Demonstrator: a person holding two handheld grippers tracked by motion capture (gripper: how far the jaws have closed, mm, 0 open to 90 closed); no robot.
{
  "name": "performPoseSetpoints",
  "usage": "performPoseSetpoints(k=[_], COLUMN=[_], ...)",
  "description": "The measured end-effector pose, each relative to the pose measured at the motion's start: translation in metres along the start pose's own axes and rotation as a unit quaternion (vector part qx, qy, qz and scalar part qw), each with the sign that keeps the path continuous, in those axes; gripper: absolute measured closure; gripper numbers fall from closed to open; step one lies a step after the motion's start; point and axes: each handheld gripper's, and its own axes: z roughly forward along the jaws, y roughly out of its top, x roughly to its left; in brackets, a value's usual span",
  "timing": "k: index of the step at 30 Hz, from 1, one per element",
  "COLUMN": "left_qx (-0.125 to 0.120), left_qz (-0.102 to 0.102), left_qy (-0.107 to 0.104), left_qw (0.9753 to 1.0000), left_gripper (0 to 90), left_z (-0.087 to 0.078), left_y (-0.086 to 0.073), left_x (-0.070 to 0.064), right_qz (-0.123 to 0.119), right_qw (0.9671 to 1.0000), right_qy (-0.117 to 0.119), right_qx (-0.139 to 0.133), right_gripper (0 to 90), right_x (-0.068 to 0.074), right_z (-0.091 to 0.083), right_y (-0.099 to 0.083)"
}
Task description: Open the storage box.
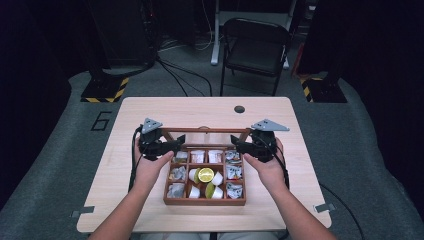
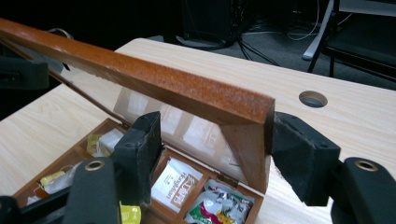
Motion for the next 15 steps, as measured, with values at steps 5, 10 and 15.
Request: performPoseSetpoints(k=[5, 10, 15], left_qx=[-0.005, -0.009, -0.011], left_qz=[-0.003, -0.004, -0.006], left_qy=[-0.005, -0.005, -0.006], left_qw=[1.0000, 0.9999, 0.9999], left_gripper=[19.1, 19.1, 19.1], left_z=[0.004, 0.007, 0.011], left_y=[0.001, 0.002, 0.003], left_x=[0.002, 0.004, 0.007], right_qz=[0.001, 0.000, -0.007], right_qw=[1.0000, 1.0000, 0.9999], right_qy=[-0.002, -0.004, -0.007], right_qx=[-0.004, -0.006, -0.002], right_gripper=[34.8, 34.8, 34.7], right_x=[-0.001, -0.001, -0.003], right_z=[0.001, 0.005, 0.010], right_y=[0.004, 0.007, 0.008])
